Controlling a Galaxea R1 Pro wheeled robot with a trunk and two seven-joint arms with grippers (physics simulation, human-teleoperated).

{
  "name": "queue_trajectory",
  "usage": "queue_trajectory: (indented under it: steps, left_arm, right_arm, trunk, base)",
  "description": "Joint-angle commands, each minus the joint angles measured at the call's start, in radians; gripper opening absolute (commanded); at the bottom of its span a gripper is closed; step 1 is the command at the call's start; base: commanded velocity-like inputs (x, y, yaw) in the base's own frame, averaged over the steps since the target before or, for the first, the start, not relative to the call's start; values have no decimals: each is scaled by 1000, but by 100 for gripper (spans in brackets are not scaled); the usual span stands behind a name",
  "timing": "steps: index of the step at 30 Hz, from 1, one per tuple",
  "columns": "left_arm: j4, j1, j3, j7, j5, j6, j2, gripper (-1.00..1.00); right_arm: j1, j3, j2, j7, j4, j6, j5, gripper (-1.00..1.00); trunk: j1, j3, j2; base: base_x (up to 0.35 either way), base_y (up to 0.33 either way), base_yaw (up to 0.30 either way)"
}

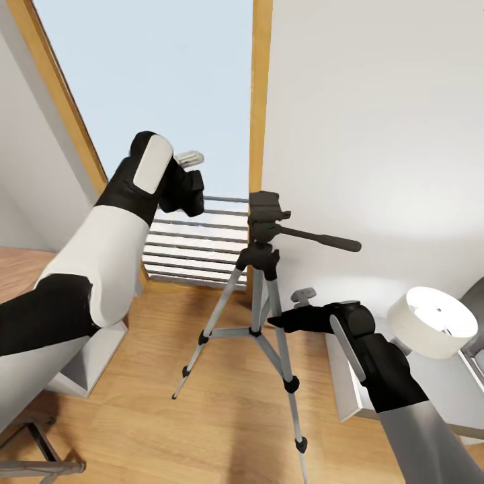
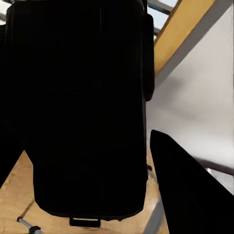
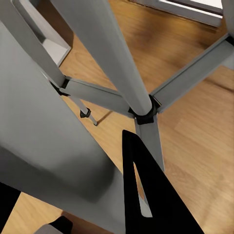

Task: Attach the digital camera to the camera tripod in the bedroom.

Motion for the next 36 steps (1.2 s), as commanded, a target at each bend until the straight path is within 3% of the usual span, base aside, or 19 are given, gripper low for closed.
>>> queue_trajectory:
  steps: [1, 5, 20, 32, 36]
  left_arm:
    - [-1, -1, -11, 7, 5, 3, -1, -100]
    - [9, -2, -44, 6, 8, 2, -7, -100]
    - [20, -3, -59, 34, -18, -4, -9, -100]
    - [37, -5, -134, 101, -23, -9, -9, -100]
    - [38, -6, -162, 138, -25, -6, 7, -100]
  right_arm:
    - [-1, 1, -1, -6, 33, 5, 0, -100]
    - [-1, 1, -2, -8, 33, 5, 0, -100]
    - [-1, 0, -2, -9, 33, 5, 2, -100]
    - [-1, 0, -2, -9, 32, 5, 4, -100]
    - [-1, 0, -2, -9, 32, 5, 5, -100]
  trunk:
    - [0, -2, -1]
    - [0, -2, -1]
    - [0, -2, -1]
    - [0, -2, -1]
    - [0, -2, -1]
  base:
    - [0, 0, 0]
    - [0, 0, 0]
    - [0, 0, 0]
    - [0, 0, 0]
    - [0, 0, 0]
